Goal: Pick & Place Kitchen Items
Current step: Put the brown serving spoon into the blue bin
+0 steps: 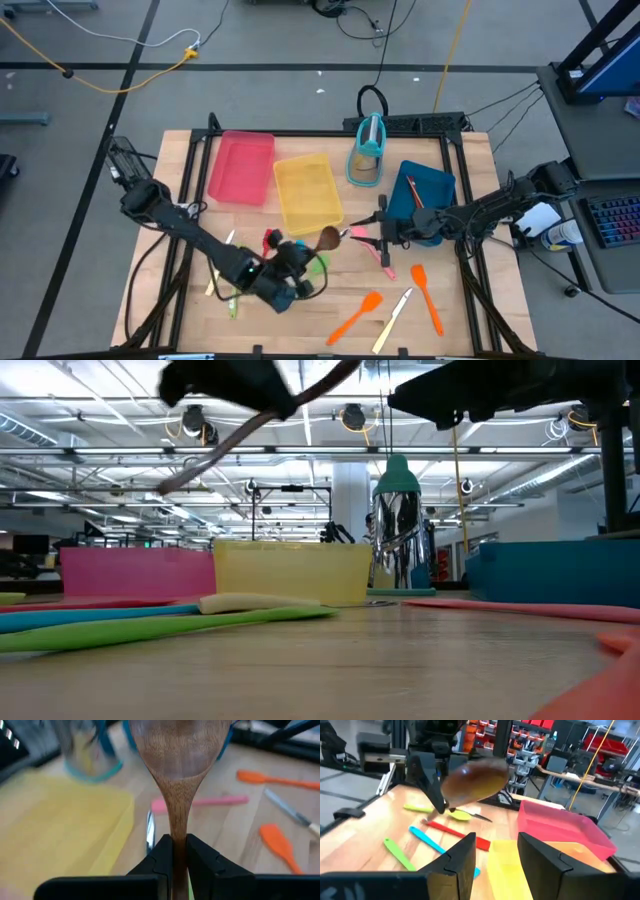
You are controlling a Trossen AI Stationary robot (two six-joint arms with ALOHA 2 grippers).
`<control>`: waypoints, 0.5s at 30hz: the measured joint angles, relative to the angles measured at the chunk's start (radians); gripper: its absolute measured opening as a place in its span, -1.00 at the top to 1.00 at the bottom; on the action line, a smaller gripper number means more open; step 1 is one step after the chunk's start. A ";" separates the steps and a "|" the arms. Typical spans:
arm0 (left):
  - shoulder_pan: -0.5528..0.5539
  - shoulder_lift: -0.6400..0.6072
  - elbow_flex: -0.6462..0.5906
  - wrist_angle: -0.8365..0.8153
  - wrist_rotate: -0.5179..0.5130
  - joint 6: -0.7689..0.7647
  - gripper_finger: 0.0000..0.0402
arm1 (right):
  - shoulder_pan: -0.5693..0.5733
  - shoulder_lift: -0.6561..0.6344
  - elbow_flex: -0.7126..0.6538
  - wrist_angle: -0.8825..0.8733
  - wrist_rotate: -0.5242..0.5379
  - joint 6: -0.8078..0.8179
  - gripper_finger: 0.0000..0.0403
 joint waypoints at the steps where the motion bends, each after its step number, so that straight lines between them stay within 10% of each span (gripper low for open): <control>1: 0.015 0.000 0.000 0.055 0.001 0.063 0.83 | -0.003 0.002 0.000 -0.006 -0.024 0.011 0.30; 7: 0.096 -0.001 0.000 0.301 0.066 0.352 0.80 | -0.024 0.099 0.000 0.093 -0.258 0.028 0.30; 15: 0.168 -0.001 0.000 0.472 0.139 0.517 0.82 | -0.056 0.279 0.000 0.331 -0.225 0.012 0.30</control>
